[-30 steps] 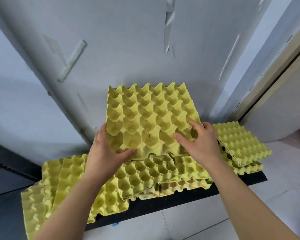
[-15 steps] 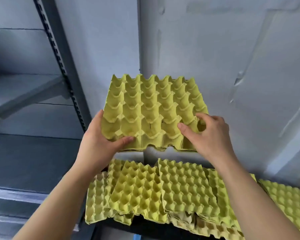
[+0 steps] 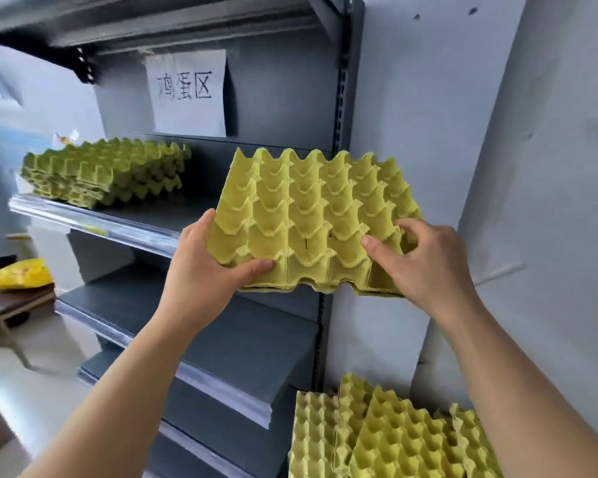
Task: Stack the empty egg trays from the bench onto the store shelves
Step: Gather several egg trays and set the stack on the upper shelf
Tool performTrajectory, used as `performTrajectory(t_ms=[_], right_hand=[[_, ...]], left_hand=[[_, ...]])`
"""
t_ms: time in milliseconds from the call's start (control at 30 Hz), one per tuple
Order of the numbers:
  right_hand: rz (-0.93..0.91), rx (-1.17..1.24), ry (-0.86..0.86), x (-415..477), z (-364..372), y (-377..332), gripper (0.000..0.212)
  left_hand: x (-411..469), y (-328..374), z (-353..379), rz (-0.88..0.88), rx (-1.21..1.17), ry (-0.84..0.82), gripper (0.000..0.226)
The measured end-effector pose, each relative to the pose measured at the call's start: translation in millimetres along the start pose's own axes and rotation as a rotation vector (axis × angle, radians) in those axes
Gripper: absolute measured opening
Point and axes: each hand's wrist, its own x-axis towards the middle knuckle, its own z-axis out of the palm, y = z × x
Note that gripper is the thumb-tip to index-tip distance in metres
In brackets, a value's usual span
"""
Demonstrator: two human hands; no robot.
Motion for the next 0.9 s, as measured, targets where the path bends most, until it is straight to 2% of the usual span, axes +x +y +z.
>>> performTrajectory(t_ms=[200, 300, 400, 667, 800, 900], right_hand=[[-0.033, 0.027, -0.036, 11, 93, -124, 0.080], [-0.045, 0.086, -0.051, 20, 131, -171, 0.086], [-0.050, 0.105, -0.064, 32, 171, -214, 0.077], [-0.102, 0.129, -0.095, 87, 259, -303, 0.071], [-0.127, 0.144, -0.095, 124, 295, -337, 0.070], [-0.151, 0.145, -0.090, 154, 327, -362, 0.069]], left_hand=[[55, -61, -119, -0.003, 0.031, 0.098, 0.096], [85, -90, -165, -0.028, 0.028, 0.113, 0.101], [115, -122, -204, -0.042, 0.030, 0.144, 0.108], [209, -200, -271, -0.043, -0.021, 0.177, 0.098], [262, -230, -292, -0.019, 0.006, 0.200, 0.082], [304, -252, -309, -0.015, 0.010, 0.205, 0.086]])
